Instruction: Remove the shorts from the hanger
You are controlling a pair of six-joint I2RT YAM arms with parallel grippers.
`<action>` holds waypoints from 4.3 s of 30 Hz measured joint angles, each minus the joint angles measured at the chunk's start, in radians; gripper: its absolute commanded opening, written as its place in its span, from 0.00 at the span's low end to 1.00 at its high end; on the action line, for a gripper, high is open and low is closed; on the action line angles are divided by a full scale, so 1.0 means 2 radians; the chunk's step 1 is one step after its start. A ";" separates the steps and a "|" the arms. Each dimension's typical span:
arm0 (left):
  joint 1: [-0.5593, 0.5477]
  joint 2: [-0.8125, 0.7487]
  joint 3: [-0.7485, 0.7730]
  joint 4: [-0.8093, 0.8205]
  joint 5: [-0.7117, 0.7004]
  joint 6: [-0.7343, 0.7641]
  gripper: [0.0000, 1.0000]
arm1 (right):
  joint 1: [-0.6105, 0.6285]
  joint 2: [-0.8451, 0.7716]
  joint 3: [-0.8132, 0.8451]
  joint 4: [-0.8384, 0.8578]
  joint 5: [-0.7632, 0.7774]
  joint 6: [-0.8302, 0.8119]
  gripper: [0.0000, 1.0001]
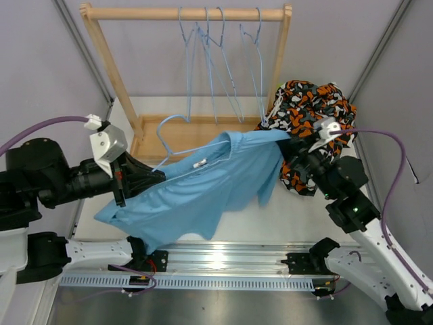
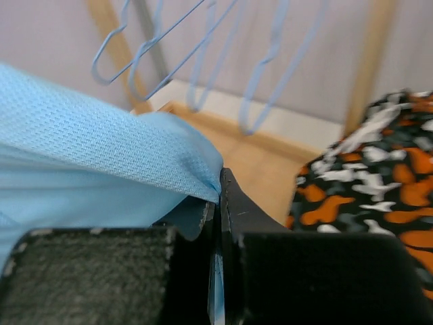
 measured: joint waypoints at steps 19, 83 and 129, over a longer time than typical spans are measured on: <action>0.000 -0.007 -0.039 0.016 -0.015 -0.001 0.00 | -0.248 -0.041 0.000 -0.010 -0.148 0.117 0.00; 0.034 -0.091 -0.376 0.026 -0.185 -0.171 0.00 | -0.373 0.573 0.753 -0.066 -0.085 0.148 0.00; 0.367 0.318 0.211 0.106 -0.204 -0.001 0.00 | -0.282 -0.035 -0.052 -0.049 -0.074 0.163 1.00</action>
